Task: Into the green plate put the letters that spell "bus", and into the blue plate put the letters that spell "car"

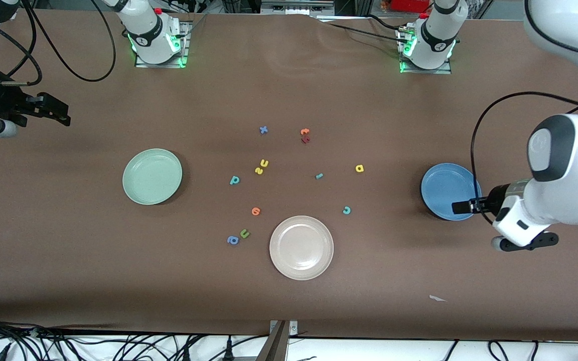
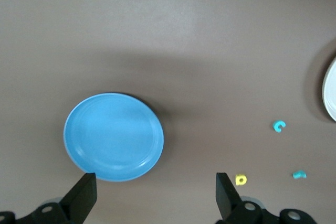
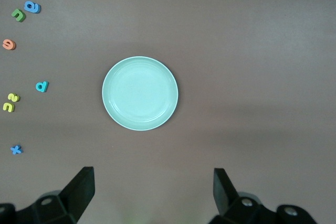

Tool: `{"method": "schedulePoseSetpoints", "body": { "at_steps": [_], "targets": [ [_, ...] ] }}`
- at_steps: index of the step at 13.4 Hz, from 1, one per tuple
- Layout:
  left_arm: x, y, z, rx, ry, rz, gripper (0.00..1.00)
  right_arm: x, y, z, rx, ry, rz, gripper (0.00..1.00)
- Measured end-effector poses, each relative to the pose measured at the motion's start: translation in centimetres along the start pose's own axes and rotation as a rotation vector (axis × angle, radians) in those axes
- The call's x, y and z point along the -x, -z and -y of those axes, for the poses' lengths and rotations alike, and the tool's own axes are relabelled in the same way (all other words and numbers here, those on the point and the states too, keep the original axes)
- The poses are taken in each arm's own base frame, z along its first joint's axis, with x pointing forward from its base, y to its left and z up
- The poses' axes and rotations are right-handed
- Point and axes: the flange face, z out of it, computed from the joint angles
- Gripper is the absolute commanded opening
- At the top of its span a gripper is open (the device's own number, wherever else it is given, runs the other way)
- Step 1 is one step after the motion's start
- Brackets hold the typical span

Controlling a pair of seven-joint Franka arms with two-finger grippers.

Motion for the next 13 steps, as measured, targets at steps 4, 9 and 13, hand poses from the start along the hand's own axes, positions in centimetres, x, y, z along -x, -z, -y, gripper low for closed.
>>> {"method": "schedulePoseSetpoints", "body": {
  "at_steps": [4,9,13],
  "targets": [
    [2.6,4.0,0.8,-0.028,-0.014,-0.001,1.00,0.0,0.0,0.0,0.000,0.000,0.000,1.00],
    [5.5,8.0,2.0,-0.021,-0.070,-0.026,1.00,0.0,0.0,0.0,0.000,0.000,0.000,1.00],
    [9.2,9.8,4.7,0.006,-0.128,-0.086,1.00,0.0,0.0,0.0,0.000,0.000,0.000,1.00]
  ]
}}
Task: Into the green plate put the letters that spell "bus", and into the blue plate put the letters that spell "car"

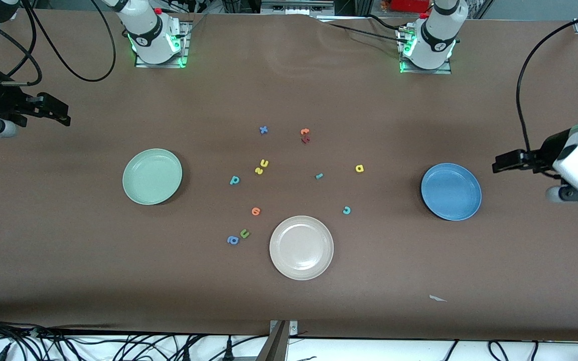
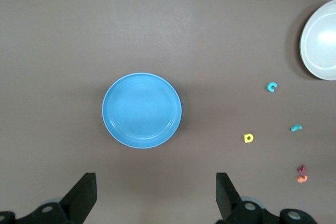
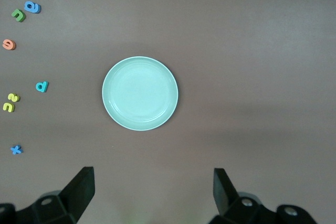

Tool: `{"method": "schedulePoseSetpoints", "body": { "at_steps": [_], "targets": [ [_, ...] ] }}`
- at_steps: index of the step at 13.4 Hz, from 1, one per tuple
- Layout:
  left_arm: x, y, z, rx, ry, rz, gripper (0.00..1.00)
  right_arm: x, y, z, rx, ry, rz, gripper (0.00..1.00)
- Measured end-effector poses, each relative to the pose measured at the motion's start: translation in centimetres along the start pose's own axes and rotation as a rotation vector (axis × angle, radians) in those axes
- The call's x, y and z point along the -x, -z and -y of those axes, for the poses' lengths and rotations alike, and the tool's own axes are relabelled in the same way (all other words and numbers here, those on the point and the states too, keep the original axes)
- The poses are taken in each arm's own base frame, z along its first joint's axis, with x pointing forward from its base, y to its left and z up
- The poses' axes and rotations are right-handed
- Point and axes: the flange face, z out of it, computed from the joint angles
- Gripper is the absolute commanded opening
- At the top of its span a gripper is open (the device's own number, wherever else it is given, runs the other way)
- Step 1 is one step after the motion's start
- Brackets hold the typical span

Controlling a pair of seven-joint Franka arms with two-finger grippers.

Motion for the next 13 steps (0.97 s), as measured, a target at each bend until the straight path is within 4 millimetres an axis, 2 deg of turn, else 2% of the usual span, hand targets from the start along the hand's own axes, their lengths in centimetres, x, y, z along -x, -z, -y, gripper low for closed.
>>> {"method": "schedulePoseSetpoints", "body": {
  "at_steps": [3,5,8,13],
  "targets": [
    [2.6,1.4,0.1,-0.041,-0.026,-0.023,1.00,0.0,0.0,0.0,0.000,0.000,0.000,1.00],
    [3.7,2.3,-1.4,-0.051,-0.054,-0.044,1.00,0.0,0.0,0.0,0.000,0.000,0.000,1.00],
    [4.9,3.5,-3.0,-0.049,-0.082,-0.067,1.00,0.0,0.0,0.0,0.000,0.000,0.000,1.00],
    [5.7,3.3,-2.6,-0.045,-0.060,-0.065,1.00,0.0,0.0,0.0,0.000,0.000,0.000,1.00]
  ]
}}
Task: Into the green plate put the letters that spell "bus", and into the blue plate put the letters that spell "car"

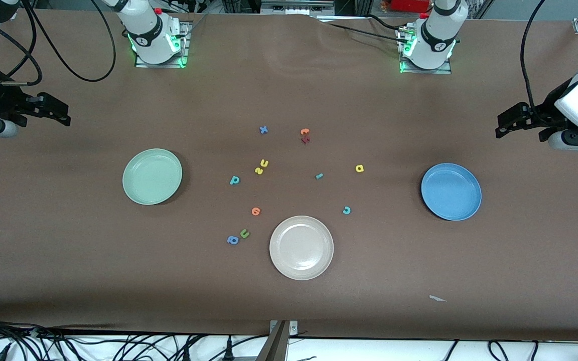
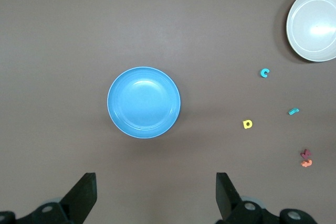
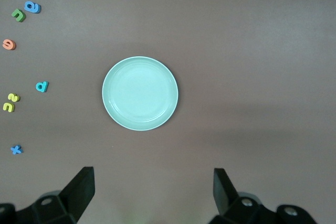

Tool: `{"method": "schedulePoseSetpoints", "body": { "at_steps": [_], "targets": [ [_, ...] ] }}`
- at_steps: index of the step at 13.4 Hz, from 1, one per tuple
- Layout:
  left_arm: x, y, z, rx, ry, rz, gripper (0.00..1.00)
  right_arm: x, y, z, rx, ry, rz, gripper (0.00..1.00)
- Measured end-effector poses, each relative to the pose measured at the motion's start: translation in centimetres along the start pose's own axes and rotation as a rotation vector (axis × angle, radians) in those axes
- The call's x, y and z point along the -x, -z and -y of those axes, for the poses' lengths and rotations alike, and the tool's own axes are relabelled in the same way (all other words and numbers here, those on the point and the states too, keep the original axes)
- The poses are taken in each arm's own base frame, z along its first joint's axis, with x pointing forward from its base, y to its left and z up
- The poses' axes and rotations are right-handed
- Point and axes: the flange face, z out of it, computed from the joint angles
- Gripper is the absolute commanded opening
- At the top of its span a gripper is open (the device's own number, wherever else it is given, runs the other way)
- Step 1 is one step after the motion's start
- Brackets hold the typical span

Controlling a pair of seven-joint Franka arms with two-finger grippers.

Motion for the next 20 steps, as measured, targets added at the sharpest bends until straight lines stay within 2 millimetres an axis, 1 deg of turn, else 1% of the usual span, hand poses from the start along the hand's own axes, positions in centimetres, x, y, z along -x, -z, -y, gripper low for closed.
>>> {"method": "schedulePoseSetpoints", "body": {
  "at_steps": [5,16,18,19,20],
  "targets": [
    [0.0,0.0,0.4,-0.061,0.009,-0.001,1.00,0.0,0.0,0.0,0.000,0.000,0.000,1.00],
    [0.0,-0.2,0.1,-0.064,0.022,0.001,1.00,0.0,0.0,0.0,0.000,0.000,0.002,1.00],
    [0.0,-0.2,0.1,-0.064,0.022,0.002,1.00,-0.1,-0.5,0.2,0.000,0.003,0.018,1.00],
    [0.0,-0.2,0.1,-0.064,0.022,0.002,1.00,-0.3,-1.2,0.5,-0.001,0.009,0.040,1.00],
    [0.0,-0.2,0.1,-0.064,0.022,0.003,1.00,-0.6,-2.4,1.1,-0.003,0.022,0.076,1.00]
  ]
}}
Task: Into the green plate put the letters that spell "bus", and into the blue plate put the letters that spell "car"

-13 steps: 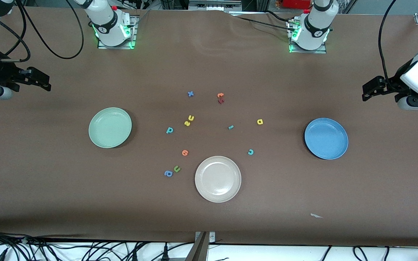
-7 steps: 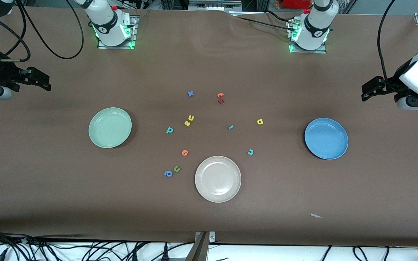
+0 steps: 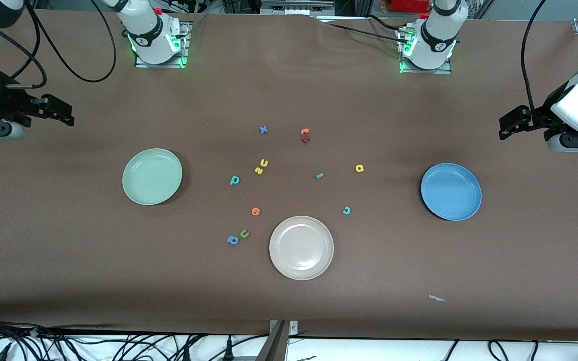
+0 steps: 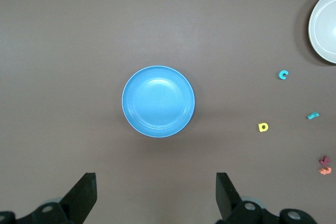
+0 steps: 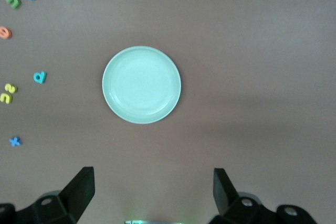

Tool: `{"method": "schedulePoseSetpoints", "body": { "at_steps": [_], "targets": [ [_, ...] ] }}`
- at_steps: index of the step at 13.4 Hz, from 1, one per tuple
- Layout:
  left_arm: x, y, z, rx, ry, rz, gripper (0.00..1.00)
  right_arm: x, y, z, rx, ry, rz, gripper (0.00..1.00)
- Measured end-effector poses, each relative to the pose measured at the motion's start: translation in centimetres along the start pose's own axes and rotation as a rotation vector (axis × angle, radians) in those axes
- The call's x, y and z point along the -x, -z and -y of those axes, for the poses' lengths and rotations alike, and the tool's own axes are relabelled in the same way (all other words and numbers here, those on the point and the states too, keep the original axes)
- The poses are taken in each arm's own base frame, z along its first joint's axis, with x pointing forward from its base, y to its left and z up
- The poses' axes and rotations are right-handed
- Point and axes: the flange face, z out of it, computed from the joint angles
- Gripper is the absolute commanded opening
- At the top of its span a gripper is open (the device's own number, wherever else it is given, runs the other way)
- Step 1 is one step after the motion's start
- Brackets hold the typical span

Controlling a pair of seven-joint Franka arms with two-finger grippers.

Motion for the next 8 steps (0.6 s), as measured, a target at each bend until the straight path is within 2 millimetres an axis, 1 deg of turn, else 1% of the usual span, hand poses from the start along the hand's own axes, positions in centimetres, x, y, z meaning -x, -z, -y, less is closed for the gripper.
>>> {"method": "schedulePoseSetpoints", "body": {
  "at_steps": [1,2,4,6,8],
  "targets": [
    [0.0,0.0,0.0,0.000,0.000,0.000,1.00,-0.6,-1.7,1.2,-0.002,0.021,0.047,1.00],
    [0.0,-0.1,0.0,0.000,0.000,0.001,1.00,-1.3,-3.5,3.2,-0.002,0.055,0.087,1.00],
    [0.0,-0.1,-0.1,0.000,0.000,0.002,1.00,-2.7,-6.6,8.4,0.015,0.084,0.118,1.00],
    [0.0,-0.2,-0.1,0.000,-0.001,0.003,1.00,-4.1,-9.5,13.3,0.032,0.034,0.104,1.00],
    [-0.1,-0.4,-0.1,-0.001,-0.002,0.007,1.00,-5.0,-12.5,17.8,0.045,-0.043,0.085,1.00]
  ]
}}
